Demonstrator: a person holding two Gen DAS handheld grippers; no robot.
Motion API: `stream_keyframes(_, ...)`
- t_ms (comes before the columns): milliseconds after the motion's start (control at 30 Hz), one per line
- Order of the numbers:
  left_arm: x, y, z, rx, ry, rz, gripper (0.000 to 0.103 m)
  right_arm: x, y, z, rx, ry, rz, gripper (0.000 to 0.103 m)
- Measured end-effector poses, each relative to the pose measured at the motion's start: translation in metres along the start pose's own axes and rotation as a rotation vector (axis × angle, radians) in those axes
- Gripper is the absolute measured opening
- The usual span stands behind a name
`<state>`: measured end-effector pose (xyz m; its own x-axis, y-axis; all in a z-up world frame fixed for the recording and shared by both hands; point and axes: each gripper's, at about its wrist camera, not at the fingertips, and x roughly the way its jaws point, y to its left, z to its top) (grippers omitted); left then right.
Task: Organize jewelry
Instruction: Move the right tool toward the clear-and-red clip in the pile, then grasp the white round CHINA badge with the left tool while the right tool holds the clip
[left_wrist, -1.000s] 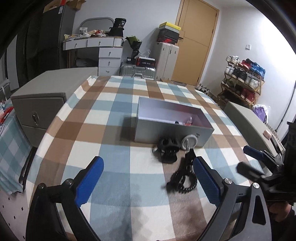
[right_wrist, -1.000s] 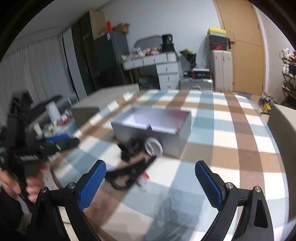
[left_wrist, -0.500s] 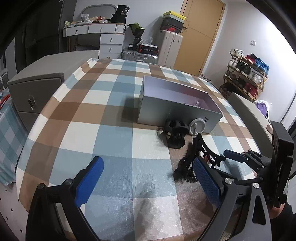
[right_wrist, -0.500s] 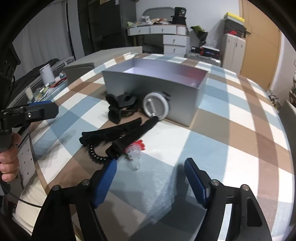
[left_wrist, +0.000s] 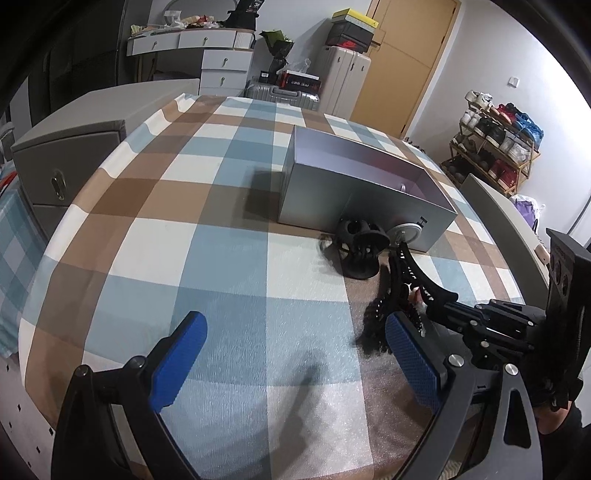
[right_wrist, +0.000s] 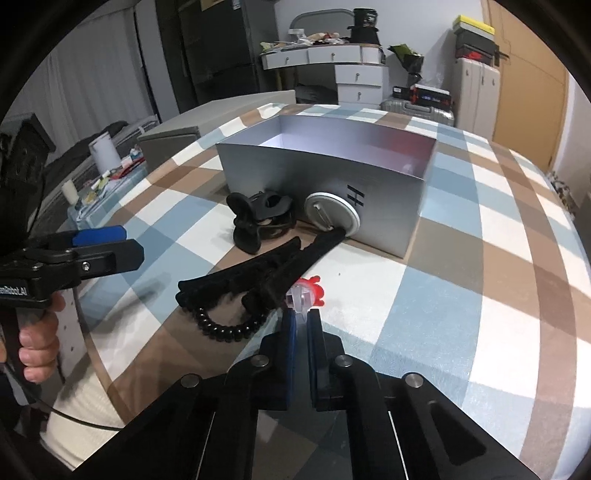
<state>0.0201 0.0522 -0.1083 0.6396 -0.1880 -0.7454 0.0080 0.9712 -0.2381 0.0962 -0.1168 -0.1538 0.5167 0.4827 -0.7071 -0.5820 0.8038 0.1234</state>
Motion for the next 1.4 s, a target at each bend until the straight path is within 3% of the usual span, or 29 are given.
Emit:
stream_keyframes(433, 0.004, -0.014, 0.012, 0.028, 0.015, -0.009, 0.095, -0.036, -0.024, -0.017, 0.102, -0.071, 0.012, 0.005)
stream_keyframes(600, 0.003, -0.045, 0.026, 0.128, -0.004, -0.092, 0.095, -0.046, -0.034, -0.021, 0.131, -0.101, 0.005, 0.005)
stream_keyframes(733, 0.015, -0.074, 0.036, 0.234, 0.032, -0.181, 0.095, -0.052, -0.046, -0.027, 0.17, -0.119, 0.004, 0.005)
stream_keyframes(1067, 0.059, -0.11, 0.051, 0.345, 0.146, -0.236, 0.094, -0.071, -0.07, -0.04, 0.242, -0.183, 0.038, 0.005)
stream_keyframes(1267, 0.07, -0.119, 0.051, 0.375, 0.187, -0.23, 0.081, -0.073, -0.073, -0.039, 0.256, -0.208, 0.072, 0.005)
stream_keyframes(1333, 0.072, -0.122, 0.049, 0.387, 0.203, -0.238, 0.07, -0.073, -0.074, -0.04, 0.257, -0.215, 0.078, 0.005)
stream_keyframes(1400, 0.074, -0.125, 0.048, 0.406, 0.211, -0.222, 0.07, -0.074, -0.076, -0.04, 0.264, -0.221, 0.089, 0.005)
